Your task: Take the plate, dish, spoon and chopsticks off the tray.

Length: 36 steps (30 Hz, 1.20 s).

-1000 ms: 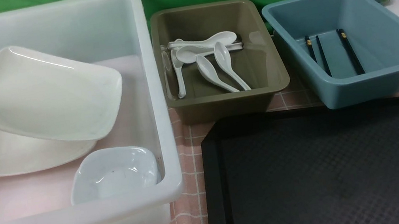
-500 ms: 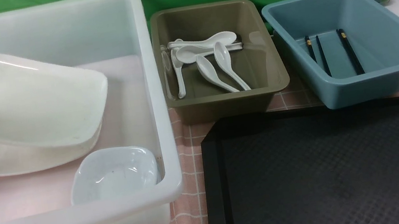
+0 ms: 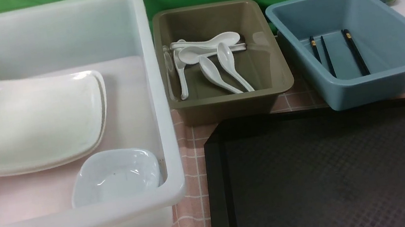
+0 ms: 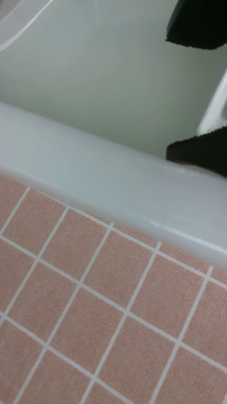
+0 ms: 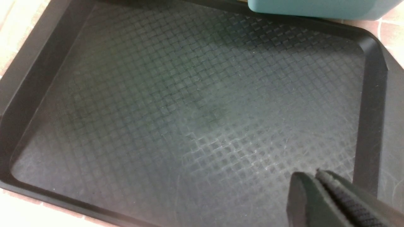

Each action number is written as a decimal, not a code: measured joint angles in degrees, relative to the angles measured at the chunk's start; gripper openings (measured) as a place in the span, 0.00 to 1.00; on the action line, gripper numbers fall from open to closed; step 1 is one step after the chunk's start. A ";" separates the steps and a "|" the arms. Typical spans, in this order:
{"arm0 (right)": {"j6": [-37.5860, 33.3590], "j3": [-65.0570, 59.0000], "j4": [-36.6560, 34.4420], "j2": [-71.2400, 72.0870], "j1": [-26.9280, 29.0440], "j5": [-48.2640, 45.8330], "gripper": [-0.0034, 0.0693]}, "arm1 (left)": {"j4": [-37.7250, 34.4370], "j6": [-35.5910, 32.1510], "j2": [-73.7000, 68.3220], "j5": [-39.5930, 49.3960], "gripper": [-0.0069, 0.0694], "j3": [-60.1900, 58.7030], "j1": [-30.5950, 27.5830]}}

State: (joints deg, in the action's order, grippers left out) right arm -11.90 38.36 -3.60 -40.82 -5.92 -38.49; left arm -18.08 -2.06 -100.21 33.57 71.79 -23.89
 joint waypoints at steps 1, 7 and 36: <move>0.00 0.00 0.00 0.00 0.00 0.00 0.18 | 0.56 -0.35 0.10 0.66 0.68 0.00 0.06; 0.00 0.00 -0.11 0.00 0.00 -1.54 0.19 | 3.99 -0.75 0.27 4.21 0.64 0.07 0.18; -0.33 -17.13 -6.50 32.70 0.00 26.96 0.09 | -4.14 -14.96 8.65 13.15 0.08 0.07 6.46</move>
State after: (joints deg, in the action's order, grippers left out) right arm -12.24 21.23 -10.10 -8.12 -5.92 -11.53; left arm -22.23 -17.02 -91.57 46.72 71.85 -17.43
